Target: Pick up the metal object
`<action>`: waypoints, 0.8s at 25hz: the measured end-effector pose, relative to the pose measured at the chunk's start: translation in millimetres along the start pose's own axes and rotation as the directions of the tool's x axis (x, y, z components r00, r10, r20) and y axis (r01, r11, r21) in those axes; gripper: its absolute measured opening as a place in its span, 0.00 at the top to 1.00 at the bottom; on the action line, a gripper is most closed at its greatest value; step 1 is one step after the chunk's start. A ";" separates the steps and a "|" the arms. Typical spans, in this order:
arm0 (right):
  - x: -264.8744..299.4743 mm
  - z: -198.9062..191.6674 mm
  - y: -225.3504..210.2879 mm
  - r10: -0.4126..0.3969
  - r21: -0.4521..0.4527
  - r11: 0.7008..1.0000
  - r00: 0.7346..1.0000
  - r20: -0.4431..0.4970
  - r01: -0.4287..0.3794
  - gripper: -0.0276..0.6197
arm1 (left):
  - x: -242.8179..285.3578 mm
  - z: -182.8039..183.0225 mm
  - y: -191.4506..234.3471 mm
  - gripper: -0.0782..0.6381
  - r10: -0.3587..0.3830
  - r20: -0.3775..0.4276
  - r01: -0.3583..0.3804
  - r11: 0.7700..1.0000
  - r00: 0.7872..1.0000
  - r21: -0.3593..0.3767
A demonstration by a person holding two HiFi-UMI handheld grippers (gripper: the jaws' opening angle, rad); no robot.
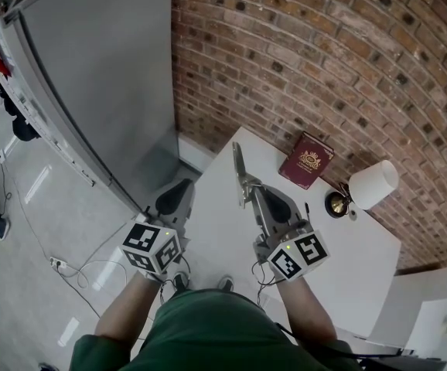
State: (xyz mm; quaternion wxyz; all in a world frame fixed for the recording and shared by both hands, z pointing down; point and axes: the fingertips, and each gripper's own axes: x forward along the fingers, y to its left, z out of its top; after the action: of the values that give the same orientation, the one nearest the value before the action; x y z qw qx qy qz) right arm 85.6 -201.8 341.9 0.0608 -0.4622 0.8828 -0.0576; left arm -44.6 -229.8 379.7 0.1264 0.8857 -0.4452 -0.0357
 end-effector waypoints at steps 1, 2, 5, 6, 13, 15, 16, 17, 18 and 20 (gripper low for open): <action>-0.5 0.4 1.2 0.002 -0.001 1.000 1.000 0.001 -0.002 0.95 | -1.0 -0.1 -0.5 0.86 -0.001 0.000 0.001 1.000 1.000 -0.001; -1.0 1.0 2.1 0.004 -0.003 1.000 1.000 0.002 -0.004 0.95 | -1.7 0.0 -1.2 0.86 -0.002 0.000 0.002 1.000 1.000 -0.002; -1.9 1.7 3.5 0.009 -0.005 1.000 1.000 0.001 -0.009 0.95 | -2.8 0.7 -3.0 0.86 -0.002 0.001 0.002 1.000 1.000 0.000; -2.2 1.3 3.7 0.010 -0.005 1.000 1.000 0.000 -0.010 0.95 | -3.1 0.6 -3.4 0.86 -0.001 0.000 0.001 1.000 1.000 0.001; -3.6 -1.2 3.5 0.016 -0.004 1.000 1.000 -0.005 -0.016 0.95 | -2.9 -2.9 -3.2 0.86 0.005 -0.005 -0.005 1.000 1.000 -0.001; -3.7 -1.5 2.4 0.018 -0.004 1.000 1.000 -0.005 -0.018 0.95 | -1.9 -3.7 -3.3 0.86 0.007 -0.007 -0.007 1.000 1.000 -0.002; -4.0 -1.7 1.6 0.018 -0.004 1.000 1.000 -0.005 -0.018 0.95 | -1.3 -4.1 -3.7 0.86 0.008 -0.008 -0.008 1.000 1.000 -0.002; -4.3 -1.7 0.9 0.018 -0.004 1.000 1.000 -0.005 -0.018 0.95 | -0.8 -4.3 -4.0 0.86 0.008 -0.008 -0.008 1.000 1.000 -0.002; -4.6 -1.7 0.1 0.018 -0.003 1.000 1.000 -0.004 -0.018 0.95 | -0.4 -4.5 -4.3 0.86 0.008 -0.008 -0.008 1.000 1.000 -0.002; -5.2 -1.9 -1.2 0.016 -0.001 1.000 1.000 -0.003 -0.016 0.95 | 0.2 -4.9 -4.7 0.86 0.009 -0.008 -0.009 1.000 1.000 -0.001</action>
State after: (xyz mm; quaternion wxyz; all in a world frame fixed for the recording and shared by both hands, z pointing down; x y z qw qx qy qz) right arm 89.2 -198.2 344.2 0.0597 -0.4549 0.8867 -0.0573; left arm -40.0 -226.3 383.3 0.1288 0.8838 -0.4486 -0.0317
